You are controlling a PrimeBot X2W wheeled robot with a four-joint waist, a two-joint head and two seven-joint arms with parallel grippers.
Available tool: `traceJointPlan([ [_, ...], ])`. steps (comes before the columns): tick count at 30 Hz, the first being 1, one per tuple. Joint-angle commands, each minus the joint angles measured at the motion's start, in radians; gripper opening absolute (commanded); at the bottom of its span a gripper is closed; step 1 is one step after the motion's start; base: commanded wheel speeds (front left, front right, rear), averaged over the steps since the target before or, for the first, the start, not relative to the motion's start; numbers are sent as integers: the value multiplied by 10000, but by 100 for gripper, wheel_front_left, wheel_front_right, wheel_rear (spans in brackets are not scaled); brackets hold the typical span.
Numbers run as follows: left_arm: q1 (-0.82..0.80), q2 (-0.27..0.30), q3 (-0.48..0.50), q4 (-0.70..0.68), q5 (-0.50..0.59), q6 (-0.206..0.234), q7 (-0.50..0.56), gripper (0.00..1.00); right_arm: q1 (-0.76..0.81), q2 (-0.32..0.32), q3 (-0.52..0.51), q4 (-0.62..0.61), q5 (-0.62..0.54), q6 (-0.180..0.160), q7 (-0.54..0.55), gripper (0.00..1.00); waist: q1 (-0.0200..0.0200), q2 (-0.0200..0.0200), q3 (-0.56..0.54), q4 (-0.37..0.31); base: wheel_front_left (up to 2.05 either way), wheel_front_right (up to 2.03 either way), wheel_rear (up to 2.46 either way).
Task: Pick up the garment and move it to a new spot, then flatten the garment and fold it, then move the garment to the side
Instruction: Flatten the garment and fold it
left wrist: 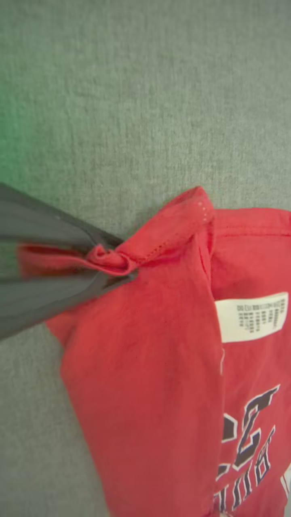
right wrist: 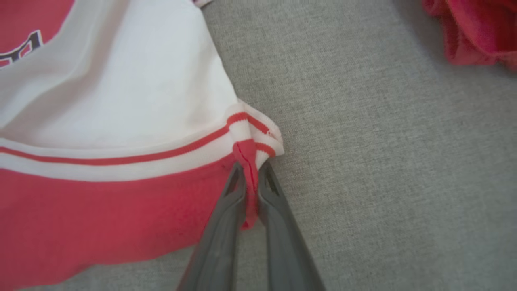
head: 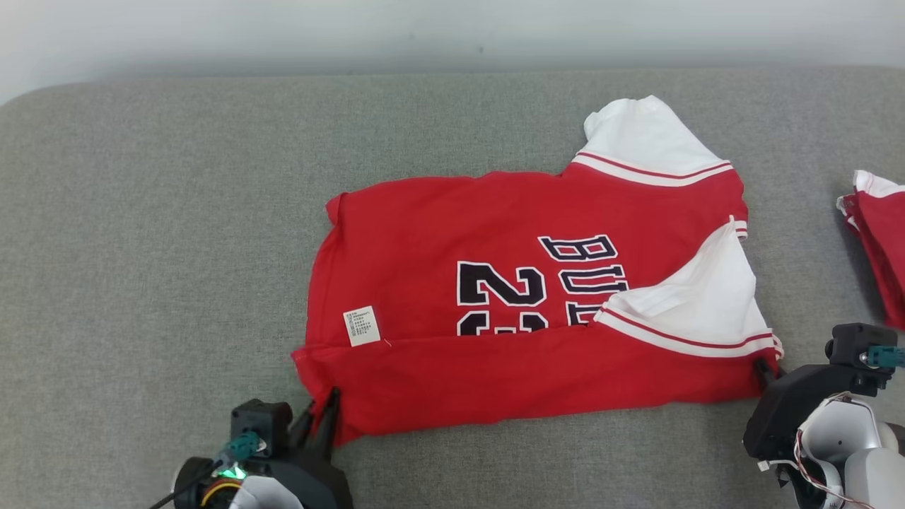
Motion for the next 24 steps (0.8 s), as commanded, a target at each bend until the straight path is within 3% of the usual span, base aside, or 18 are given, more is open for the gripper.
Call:
traceJointPlan([
  [1, 387, -291, -372, 348, -79, -158, 365, 0, 83, -15, -38, 74, 2, -32, -67, 0, 0, 1, -92, -17, 0, 0, 0],
  [7, 658, -53, -316, 342, -230, -299, 253, 0, 377, -3, -285, -310, 471, -32, -432, 0, 0, 1, -572, -35, 0, 0, 0],
  [24, 2255, 1280, -228, -1538, -207, 507, 547, 0, 3204, -4, -390, -2454, 2082, -32, 319, 0, 0, 1, -1518, -193, 0, 0, 0],
])
